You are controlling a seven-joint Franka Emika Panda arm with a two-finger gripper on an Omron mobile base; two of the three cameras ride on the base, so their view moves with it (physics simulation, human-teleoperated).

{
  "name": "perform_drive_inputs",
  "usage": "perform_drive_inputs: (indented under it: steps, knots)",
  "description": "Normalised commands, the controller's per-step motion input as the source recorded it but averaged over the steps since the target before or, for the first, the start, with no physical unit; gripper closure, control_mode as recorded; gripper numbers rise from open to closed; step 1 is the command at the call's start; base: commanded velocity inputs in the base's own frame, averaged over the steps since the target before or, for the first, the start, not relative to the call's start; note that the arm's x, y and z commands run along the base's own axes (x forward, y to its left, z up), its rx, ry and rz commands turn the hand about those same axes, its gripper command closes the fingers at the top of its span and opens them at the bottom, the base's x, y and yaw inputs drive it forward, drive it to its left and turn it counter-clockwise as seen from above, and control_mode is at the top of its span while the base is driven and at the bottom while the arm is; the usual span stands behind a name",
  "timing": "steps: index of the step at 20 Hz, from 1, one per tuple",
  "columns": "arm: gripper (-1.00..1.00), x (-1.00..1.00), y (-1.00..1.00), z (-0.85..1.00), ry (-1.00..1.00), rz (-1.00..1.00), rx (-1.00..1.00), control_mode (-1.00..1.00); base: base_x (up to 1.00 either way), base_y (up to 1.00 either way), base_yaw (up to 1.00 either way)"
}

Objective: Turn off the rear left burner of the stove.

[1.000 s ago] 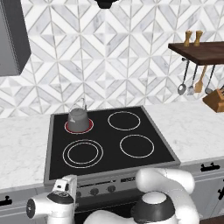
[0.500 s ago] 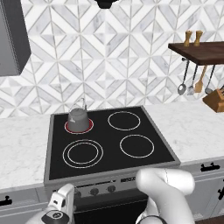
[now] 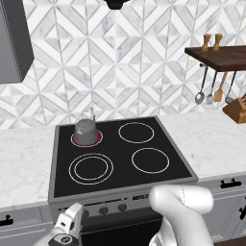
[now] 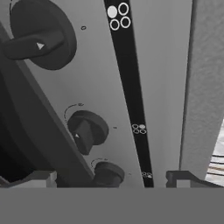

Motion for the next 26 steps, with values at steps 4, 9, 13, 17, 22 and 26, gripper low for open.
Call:
perform_drive_inputs:
  steps: [4, 9, 13, 17, 22, 26]
  knots:
    - [-1.00, 0.09, -0.09, -0.13, -0.01, 0.11, 0.08, -1.00, 0.00, 0.00, 0.00]
    - [-1.00, 0.09, -0.28, -0.04, -0.02, 0.15, 0.09, -1.00, 0.00, 0.00, 0.00]
    - [-1.00, 0.20, -0.12, -0.06, -0.01, 0.13, 0.08, -1.00, 0.00, 0.00, 0.00]
    - [-1.00, 0.40, 0.00, -0.09, 0.00, 0.07, 0.11, -1.00, 0.00, 0.00, 0.00]
    - [-1.00, 0.28, 0.05, -0.29, 0.00, 0.06, 0.06, -1.00, 0.00, 0.00, 0.00]
    - [-1.00, 0.18, 0.21, -0.44, 0.02, 0.01, 0.01, -1.00, 0.00, 0.00, 0.00]
